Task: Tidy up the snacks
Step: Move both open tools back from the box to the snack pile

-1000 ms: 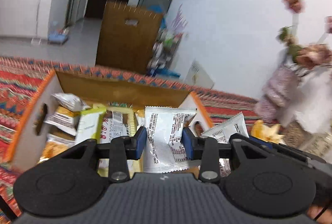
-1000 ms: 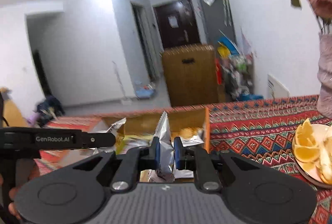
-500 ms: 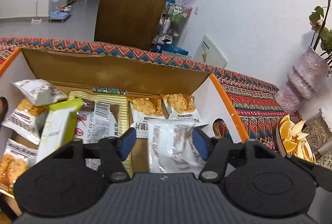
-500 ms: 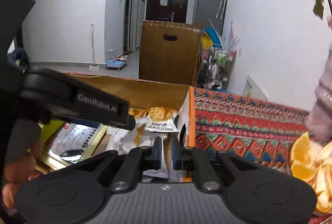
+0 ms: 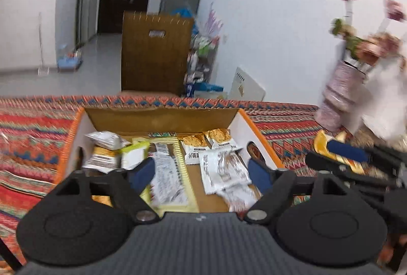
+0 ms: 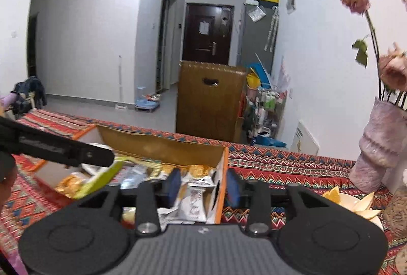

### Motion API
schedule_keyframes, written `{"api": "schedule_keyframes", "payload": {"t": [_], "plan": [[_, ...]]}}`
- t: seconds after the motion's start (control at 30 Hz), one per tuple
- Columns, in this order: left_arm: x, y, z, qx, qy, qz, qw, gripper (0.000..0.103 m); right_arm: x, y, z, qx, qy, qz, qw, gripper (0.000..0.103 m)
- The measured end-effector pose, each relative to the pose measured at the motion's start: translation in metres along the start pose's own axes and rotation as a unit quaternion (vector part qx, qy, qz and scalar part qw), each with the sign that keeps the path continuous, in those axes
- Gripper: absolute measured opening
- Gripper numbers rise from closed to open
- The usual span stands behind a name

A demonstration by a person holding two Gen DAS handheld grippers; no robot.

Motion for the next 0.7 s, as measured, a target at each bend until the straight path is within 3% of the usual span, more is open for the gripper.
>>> {"api": "schedule_keyframes", "payload": {"t": [0.1, 0.17, 0.3, 0.37, 0.47, 0.7], "plan": [[-0.023, 0.059, 0.001, 0.008, -0.054, 0.049, 0.9973, 0.085, -0.003, 0.038, -0.005, 0.012, 0.001, 0.018, 1.000, 0.055], [-0.038, 0.093, -0.002, 0.011, -0.069, 0.071, 0.9951, 0.090, -0.009, 0.063, -0.010, 0.019, -0.004, 0.027, 0.999, 0.065], [-0.076, 0.147, -0.016, 0.004, -0.055, 0.078, 0.9954, 0.091, -0.030, 0.114, -0.031, 0.037, 0.001, 0.034, 0.999, 0.072], [-0.095, 0.168, -0.025, 0.021, -0.052, 0.087, 0.9946, 0.093, -0.042, 0.137, -0.042, 0.044, -0.002, 0.040, 0.998, 0.079], [-0.122, 0.194, -0.039, 0.051, -0.036, 0.098, 0.9932, 0.094, -0.060, 0.165, -0.059, 0.055, 0.004, 0.041, 0.998, 0.081], [-0.189, 0.236, -0.062, 0.074, 0.021, 0.078, 0.9940, 0.096, -0.108, 0.208, -0.095, 0.072, -0.006, 0.021, 0.997, 0.086]]}}
Point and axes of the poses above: each gripper's, at about its wrist camera, not at the fingertips, and y roughly against the way its jaws point, z to its right, x to its top, the point moved 6 cm from there along -y, roughly the way its jaws point, and after that the axes turned 12 degrees about y, right-handed, at the moved point
